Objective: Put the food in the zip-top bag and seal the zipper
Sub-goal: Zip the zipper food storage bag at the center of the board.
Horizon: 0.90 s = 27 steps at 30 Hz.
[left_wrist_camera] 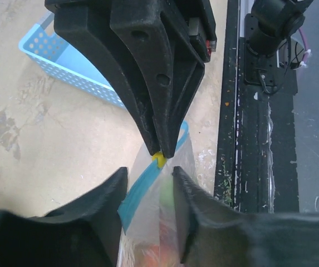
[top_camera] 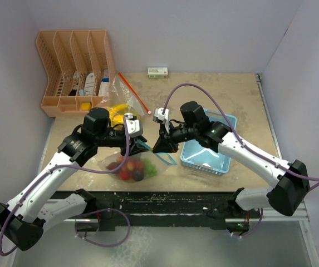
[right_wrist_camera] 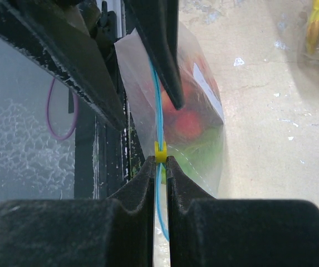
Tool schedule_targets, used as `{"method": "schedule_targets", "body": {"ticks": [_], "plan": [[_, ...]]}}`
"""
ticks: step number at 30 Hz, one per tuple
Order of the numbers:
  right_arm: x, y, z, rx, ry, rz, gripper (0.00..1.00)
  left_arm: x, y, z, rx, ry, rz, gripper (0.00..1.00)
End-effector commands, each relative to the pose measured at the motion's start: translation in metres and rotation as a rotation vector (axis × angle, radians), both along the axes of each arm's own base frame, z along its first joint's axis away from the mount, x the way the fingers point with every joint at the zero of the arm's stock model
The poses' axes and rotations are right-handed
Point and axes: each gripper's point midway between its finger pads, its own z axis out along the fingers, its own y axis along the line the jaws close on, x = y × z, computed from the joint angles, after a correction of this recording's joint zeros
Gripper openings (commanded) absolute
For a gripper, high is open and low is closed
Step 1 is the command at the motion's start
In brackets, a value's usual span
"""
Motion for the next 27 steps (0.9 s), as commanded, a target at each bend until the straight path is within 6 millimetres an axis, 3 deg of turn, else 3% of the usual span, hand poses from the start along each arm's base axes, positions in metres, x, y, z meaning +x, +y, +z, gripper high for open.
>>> {"method": "schedule_targets", "body": {"ticks": [1,5,12,19,27], "plan": [[-0.004,0.002,0.039,0.092,-0.078,0.032,0.09,-0.004,-0.004,0.004,-0.034,0.032,-0.027,0.37],[-0.004,0.002,0.038,0.089,-0.075,0.030,0.09,0.003,-0.006,0.003,-0.049,0.059,-0.015,0.00],[0.003,0.000,0.038,0.079,-0.086,-0.013,0.09,0.010,0.000,0.004,-0.061,0.103,0.007,0.00],[0.016,-0.004,0.022,0.034,-0.086,-0.103,0.09,0.045,0.040,0.045,-0.100,-0.069,0.303,0.00],[0.026,-0.012,-0.004,-0.051,-0.062,-0.175,0.09,0.054,0.055,0.054,-0.104,-0.115,0.413,0.00]]}}
